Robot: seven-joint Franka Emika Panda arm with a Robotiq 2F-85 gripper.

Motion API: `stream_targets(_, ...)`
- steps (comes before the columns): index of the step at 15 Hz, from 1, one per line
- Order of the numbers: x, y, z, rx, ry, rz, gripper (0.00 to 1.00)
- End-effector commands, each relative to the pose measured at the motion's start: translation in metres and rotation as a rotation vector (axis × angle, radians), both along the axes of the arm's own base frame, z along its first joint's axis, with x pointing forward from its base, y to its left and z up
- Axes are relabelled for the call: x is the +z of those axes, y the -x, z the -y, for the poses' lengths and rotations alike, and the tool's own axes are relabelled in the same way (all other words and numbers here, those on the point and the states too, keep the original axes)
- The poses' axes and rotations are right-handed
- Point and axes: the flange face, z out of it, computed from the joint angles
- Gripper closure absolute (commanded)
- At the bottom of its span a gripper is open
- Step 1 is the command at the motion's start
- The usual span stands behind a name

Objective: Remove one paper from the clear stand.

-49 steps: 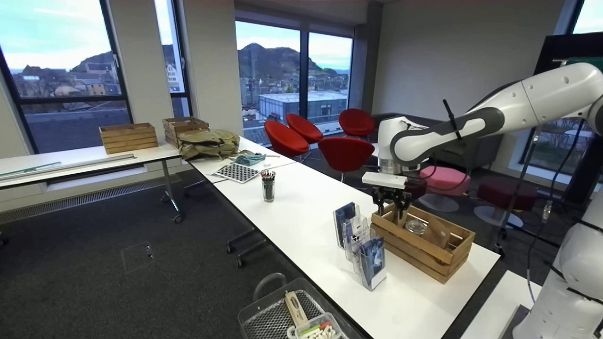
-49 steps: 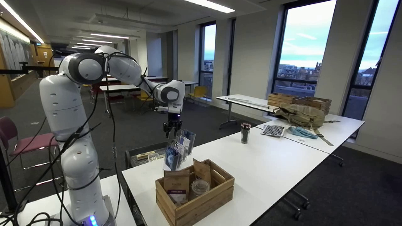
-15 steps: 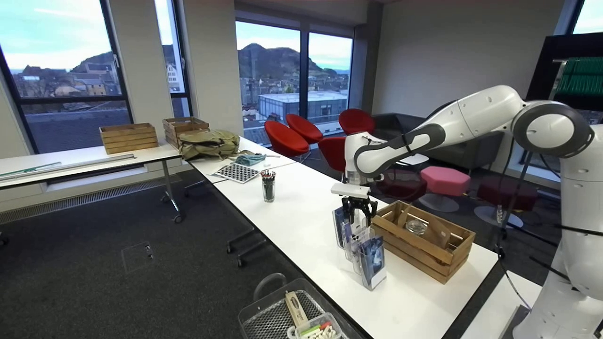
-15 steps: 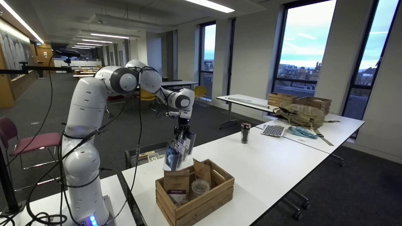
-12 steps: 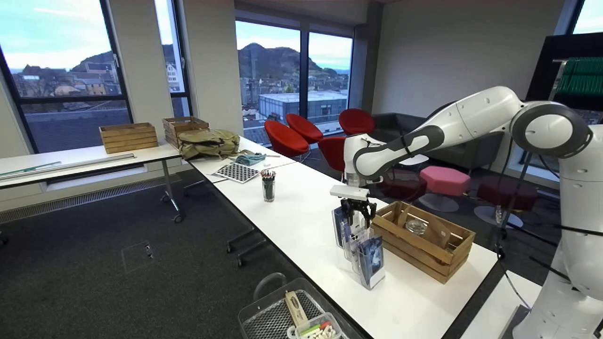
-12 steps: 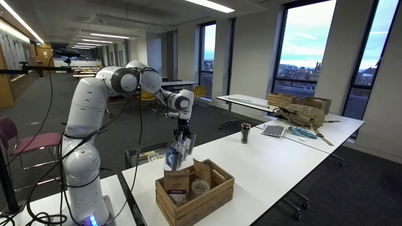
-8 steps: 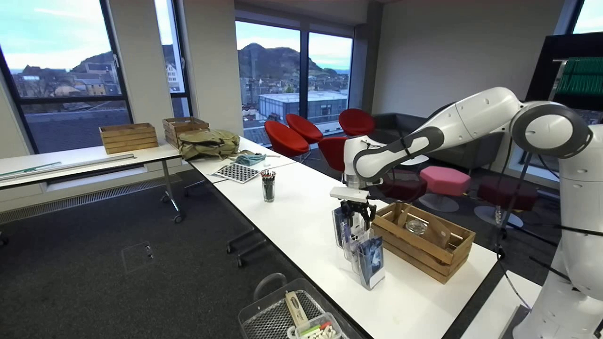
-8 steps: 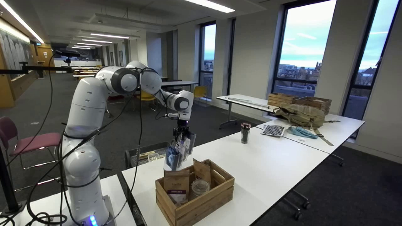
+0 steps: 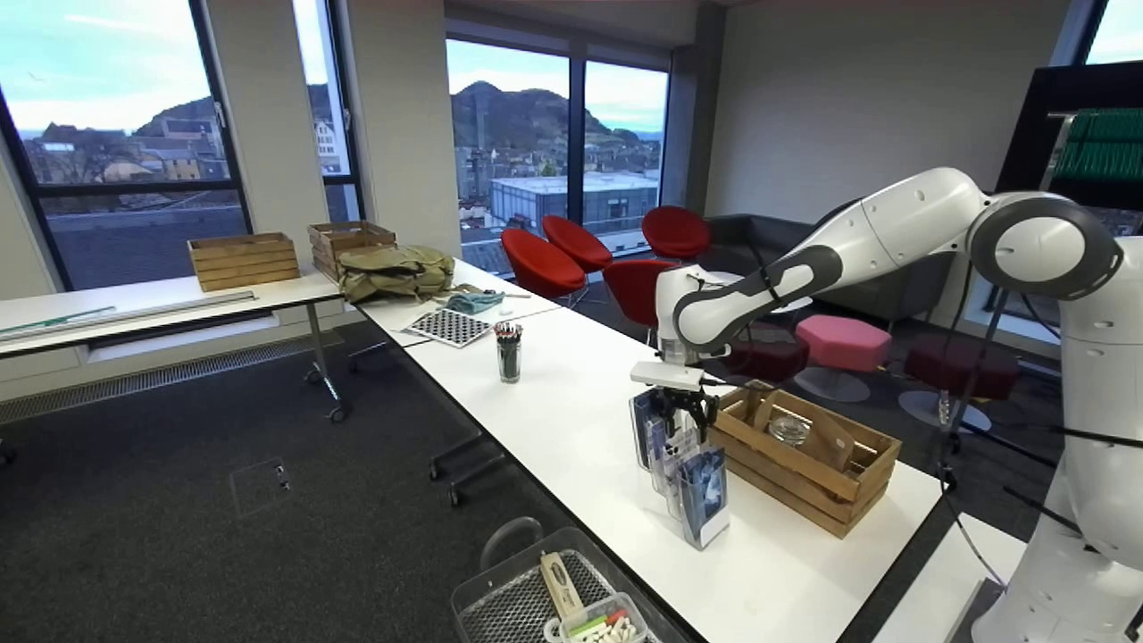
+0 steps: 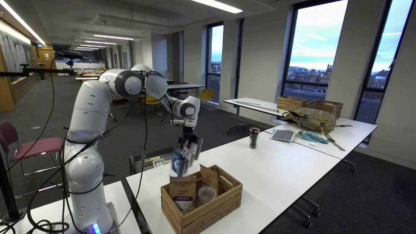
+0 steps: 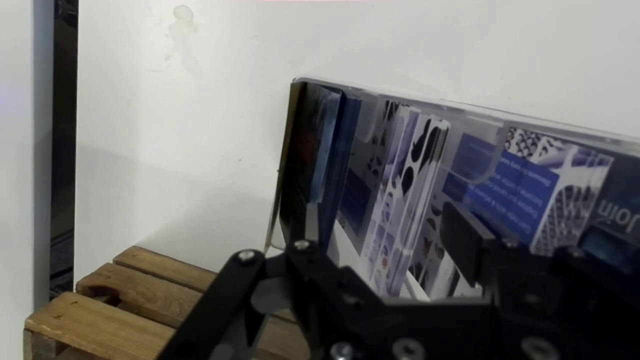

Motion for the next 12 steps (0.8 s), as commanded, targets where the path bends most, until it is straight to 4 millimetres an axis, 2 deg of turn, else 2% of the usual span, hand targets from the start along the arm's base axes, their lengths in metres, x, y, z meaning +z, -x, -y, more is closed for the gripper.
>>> stream_targets(1, 0.0, 0.0095, 0.0095, -0.012, -0.02, 0.021, 0.59)
stream_targets(3, 0.0014, 0.0089, 0.0094, -0.014, -0.021, 0.034, 0.69)
stream_targets(7, 0.0043, 0.0085, 0.0104, -0.015, -0.023, 0.042, 1.0)
stream_targets(12, 0.0033, 0.0091, 0.0122, -0.019, -0.023, 0.039, 1.0)
